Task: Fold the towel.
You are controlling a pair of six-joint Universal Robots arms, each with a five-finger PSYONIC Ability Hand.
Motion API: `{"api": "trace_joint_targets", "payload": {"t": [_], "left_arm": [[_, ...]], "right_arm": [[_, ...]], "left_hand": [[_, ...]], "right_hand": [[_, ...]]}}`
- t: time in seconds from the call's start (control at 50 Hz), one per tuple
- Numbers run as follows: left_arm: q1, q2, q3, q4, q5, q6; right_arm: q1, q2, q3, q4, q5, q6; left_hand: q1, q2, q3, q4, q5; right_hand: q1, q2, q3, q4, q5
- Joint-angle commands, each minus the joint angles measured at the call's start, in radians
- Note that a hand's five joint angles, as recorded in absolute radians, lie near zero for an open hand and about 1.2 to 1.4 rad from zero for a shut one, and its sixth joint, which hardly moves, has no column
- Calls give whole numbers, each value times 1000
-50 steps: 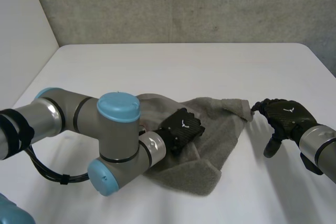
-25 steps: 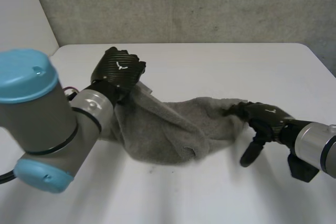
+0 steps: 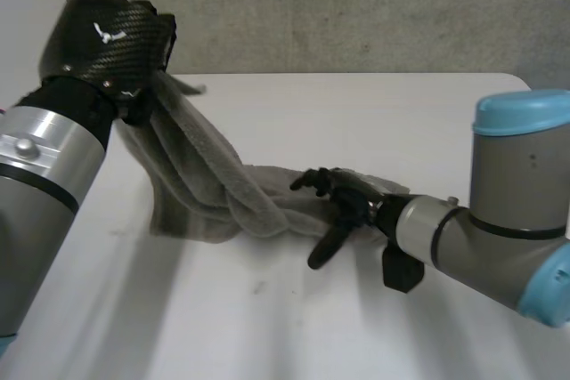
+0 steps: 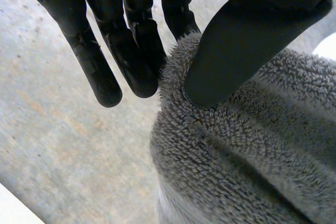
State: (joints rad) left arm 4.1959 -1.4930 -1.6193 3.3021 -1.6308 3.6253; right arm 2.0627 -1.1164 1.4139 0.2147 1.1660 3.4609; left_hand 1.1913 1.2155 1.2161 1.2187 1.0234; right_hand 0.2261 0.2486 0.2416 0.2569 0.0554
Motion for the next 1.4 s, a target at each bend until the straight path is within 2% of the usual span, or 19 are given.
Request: {"api": "trace_joint_targets", "payload": {"t": [0.02, 0.36, 0.4, 0.42, 0.44, 0.46, 0.48, 0.52, 0.56, 0.62, 0.66, 0.68, 0.72, 0.78, 0.94, 1.02, 1.16, 1.28, 1.4], "left_arm": [[-11, 74, -5, -1, 0, -14], [-25, 88, 47, -1, -1, -79], [-23, 88, 44, -1, -1, -79], [-23, 88, 44, -1, -1, -79], [-22, 86, 41, -1, -1, -79], [-16, 85, 35, 1, -1, -79], [-16, 85, 35, 1, -1, -79], [-10, 85, 29, 1, -1, -79], [6, 80, 13, 1, 2, -79], [35, 76, -16, 1, 11, -74], [48, 71, -28, 2, 14, -74], [49, 71, -28, 2, 14, -74], [65, 63, -45, 4, 17, -77], [72, 24, -62, 4, 16, -79], [53, -73, -114, 5, 17, -76], [52, -135, -119, 5, 17, -76], [41, -321, -9, 62, 12, -83], [36, -386, 171, 139, 3, -108], [36, -362, 340, 289, -59, -287]], "right_arm": [[85, 46, -124, 0, 50, 52], [295, 201, -401, 6, 127, 136], [307, 214, -415, 6, 132, 155], [307, 214, -415, 6, 132, 155], [307, 214, -411, 2, 141, 156], [307, 214, -411, 2, 141, 156], [307, 208, -402, -3, 168, 153], [297, 201, -400, -2, 224, 141], [274, 167, -412, 12, 328, 21], [251, 136, -414, 12, 357, -114], [218, 98, -432, 21, 377, -448], [218, 98, -432, 21, 377, -450], [218, 79, -449, 50, 389, -673], [217, 72, -451, 81, 399, -698], [201, 66, -434, 415, 386, -779], [177, 70, -417, 454, 388, -836], [129, 122, -478, 331, 389, -901], [85, 199, -711, 9, 389, -962], [42, 162, -753, -367, 321, -961]], "left_hand": [[205, 181, 180, 178, 198], [205, 181, 180, 178, 198], [205, 181, 180, 178, 198], [205, 181, 180, 178, 198], [205, 181, 180, 178, 198], [205, 181, 180, 178, 198], [205, 181, 180, 178, 198], [205, 181, 180, 178, 198], [205, 181, 180, 178, 198], [205, 181, 180, 178, 198], [205, 181, 180, 178, 198], [205, 181, 180, 178, 198], [205, 181, 180, 178, 198], [205, 181, 180, 178, 198], [205, 181, 180, 178, 198], [205, 181, 180, 178, 198], [205, 181, 180, 178, 198], [205, 181, 180, 178, 198], [205, 181, 180, 178, 198]], "right_hand": [[-52, -74, -67, -82, -55], [41, 18, 25, 10, 37], [356, 333, 340, 325, 352], [358, 335, 342, 327, 354], [733, 710, 717, 702, 729], [737, 714, 721, 706, 733], [1158, 1136, 1143, 1127, 1154], [1170, 1148, 1155, 1139, 1166], [1170, 1148, 1155, 1139, 1166], [1170, 1148, 1155, 1139, 1166], [1170, 1148, 1155, 1139, 1166], [1170, 1148, 1155, 1139, 1166], [1170, 1148, 1155, 1139, 1166], [1170, 1148, 1155, 1139, 1166], [1170, 1148, 1155, 1139, 1166], [1170, 1148, 1155, 1139, 1166], [1170, 1148, 1155, 1139, 1166], [1170, 1148, 1155, 1139, 1166], [1170, 1148, 1155, 1139, 1166]]}}
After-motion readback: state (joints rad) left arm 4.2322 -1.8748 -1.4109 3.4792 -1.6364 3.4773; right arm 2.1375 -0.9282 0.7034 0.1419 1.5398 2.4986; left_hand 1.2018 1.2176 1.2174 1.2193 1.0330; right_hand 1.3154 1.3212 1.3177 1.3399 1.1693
